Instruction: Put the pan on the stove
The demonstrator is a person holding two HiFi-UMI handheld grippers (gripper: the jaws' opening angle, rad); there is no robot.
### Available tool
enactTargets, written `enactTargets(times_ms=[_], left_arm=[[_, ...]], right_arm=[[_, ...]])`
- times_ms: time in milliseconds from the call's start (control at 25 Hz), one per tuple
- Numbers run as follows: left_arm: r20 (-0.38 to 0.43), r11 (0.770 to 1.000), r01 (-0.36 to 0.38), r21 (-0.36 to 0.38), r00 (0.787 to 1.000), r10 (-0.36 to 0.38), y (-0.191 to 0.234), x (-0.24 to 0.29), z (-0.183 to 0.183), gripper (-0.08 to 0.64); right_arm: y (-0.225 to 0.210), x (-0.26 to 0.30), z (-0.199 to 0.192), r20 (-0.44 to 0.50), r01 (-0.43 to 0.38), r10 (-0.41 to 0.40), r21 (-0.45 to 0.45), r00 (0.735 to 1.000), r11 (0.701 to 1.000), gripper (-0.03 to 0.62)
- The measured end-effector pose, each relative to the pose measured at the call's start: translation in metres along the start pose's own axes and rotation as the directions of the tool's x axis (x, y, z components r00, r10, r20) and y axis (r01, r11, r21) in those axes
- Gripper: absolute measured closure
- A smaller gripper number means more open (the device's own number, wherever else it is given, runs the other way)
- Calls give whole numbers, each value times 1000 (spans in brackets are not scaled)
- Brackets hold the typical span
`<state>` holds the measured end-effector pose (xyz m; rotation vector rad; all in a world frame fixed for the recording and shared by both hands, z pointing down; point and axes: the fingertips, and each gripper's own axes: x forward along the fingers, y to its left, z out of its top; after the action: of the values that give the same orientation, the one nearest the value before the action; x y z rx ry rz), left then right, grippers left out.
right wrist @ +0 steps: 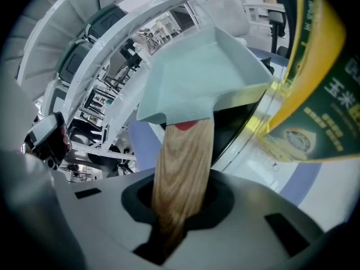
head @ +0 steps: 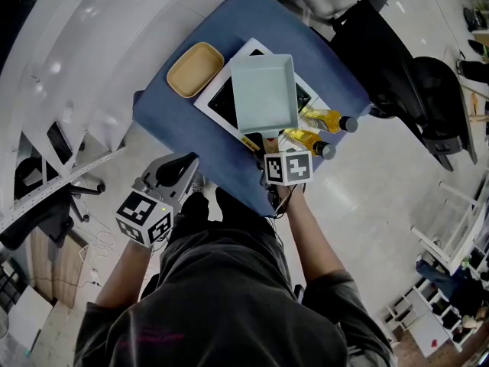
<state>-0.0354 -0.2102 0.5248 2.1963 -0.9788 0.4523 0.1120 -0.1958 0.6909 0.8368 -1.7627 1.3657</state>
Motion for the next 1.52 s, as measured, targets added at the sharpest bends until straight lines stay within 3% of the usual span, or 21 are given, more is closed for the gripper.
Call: enactTargets(times_ms=[280,480,800,1520], left_arm=[[-1,1000,3,9,1000,-2,-1,-3,1,537],[-1,1000,8,18,1000,-8,-3,-8,1,537],[-1,999,18,31,1000,-18,-6,-17,-3,537],[4,993,61,100,998,-62,-23,-59,-16,537]], right_arm=[[5,-3,0,19,-31,30,22,999,999,539],[12,-6,0,42,-51,49,27,998,998,485],[18,-12,-10,64,-57,56,17,996,998,469],[31,-26,-67,103,7,-13,55,995,998,469]])
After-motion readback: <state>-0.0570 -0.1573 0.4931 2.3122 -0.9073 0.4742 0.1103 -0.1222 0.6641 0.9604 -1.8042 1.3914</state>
